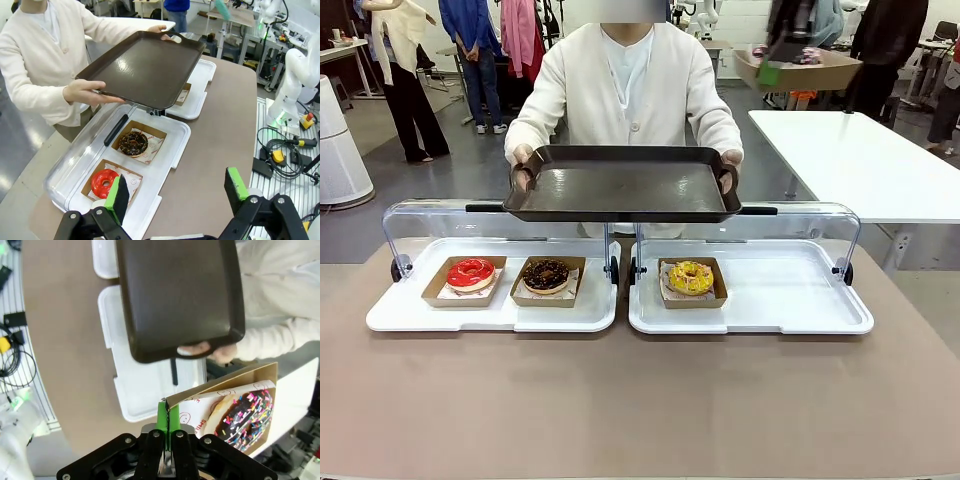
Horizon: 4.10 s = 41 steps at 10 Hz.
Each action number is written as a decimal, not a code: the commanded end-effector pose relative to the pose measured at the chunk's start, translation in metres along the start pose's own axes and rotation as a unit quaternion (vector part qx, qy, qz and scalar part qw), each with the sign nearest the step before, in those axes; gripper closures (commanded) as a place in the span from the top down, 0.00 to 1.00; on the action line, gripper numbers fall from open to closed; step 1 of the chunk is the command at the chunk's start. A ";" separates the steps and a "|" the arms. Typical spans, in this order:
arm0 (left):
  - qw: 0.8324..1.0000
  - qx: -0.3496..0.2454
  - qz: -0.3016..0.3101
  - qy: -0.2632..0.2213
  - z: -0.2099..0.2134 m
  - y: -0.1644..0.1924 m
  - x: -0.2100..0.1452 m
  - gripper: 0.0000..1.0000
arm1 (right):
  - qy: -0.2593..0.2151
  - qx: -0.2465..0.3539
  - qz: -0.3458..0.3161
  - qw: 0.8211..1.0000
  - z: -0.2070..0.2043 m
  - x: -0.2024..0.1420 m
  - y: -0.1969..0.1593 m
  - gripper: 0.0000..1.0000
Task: Provide the desired donut to the person.
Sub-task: Place the picked Paper togo box onto the Handle tray extended by the person.
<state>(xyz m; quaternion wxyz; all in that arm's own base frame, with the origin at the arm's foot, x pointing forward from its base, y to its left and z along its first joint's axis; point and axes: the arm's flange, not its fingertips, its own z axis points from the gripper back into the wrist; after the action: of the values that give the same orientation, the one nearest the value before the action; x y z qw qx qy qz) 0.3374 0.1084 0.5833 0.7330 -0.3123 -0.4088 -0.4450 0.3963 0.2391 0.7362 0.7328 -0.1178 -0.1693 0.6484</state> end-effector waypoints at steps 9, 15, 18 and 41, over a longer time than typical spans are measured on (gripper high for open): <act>1.000 -0.002 -0.011 -0.010 0.000 0.001 0.000 1.00 | -0.013 0.046 -0.042 0.998 -0.117 0.081 -0.045 0.01; 1.000 -0.002 -0.011 -0.010 0.000 0.001 0.000 1.00 | -0.025 0.056 -0.054 0.997 -0.127 0.076 -0.042 0.01; 1.000 -0.002 -0.011 -0.010 0.000 0.001 0.000 1.00 | -0.045 0.064 -0.037 0.996 -0.146 0.094 -0.037 0.01; 1.000 -0.002 -0.011 -0.010 0.000 0.001 0.000 1.00 | -0.010 0.127 -0.008 0.992 -0.206 0.095 -0.030 1.00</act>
<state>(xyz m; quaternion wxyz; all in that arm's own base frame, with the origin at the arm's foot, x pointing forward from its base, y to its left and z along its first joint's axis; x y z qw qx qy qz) 0.3376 0.1082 0.5833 0.7329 -0.3121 -0.4087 -0.4454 0.5195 0.3433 0.5682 0.7525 -0.0320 -0.1002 0.6502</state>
